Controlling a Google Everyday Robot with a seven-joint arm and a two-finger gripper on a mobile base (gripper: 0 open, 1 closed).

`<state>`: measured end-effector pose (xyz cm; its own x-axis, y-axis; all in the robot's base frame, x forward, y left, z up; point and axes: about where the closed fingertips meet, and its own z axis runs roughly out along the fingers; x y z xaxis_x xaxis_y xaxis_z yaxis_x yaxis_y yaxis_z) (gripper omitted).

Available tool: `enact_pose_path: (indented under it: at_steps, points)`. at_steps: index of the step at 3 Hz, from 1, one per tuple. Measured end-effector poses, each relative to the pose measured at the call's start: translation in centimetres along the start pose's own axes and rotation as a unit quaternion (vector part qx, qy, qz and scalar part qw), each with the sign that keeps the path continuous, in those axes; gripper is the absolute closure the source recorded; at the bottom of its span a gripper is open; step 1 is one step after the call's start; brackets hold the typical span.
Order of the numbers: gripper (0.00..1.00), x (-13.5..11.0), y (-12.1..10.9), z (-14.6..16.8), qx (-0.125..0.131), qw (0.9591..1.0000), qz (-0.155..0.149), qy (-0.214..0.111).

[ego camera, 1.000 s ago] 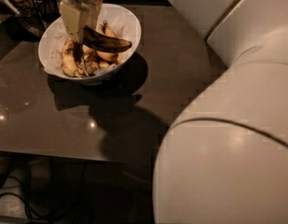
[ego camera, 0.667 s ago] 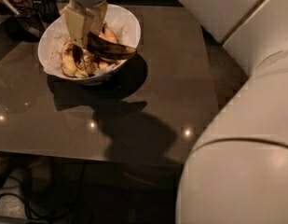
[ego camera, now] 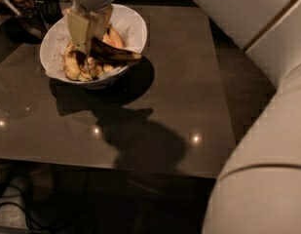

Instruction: Pick banana from white bowl

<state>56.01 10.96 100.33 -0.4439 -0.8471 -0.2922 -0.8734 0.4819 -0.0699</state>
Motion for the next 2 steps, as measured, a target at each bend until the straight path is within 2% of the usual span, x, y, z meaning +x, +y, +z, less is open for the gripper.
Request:
enact_pose_path:
  at_steps: [2]
  points:
    - [1.0, 6.2, 4.9, -0.1, -0.05, 0.998, 0.031, 0.025]
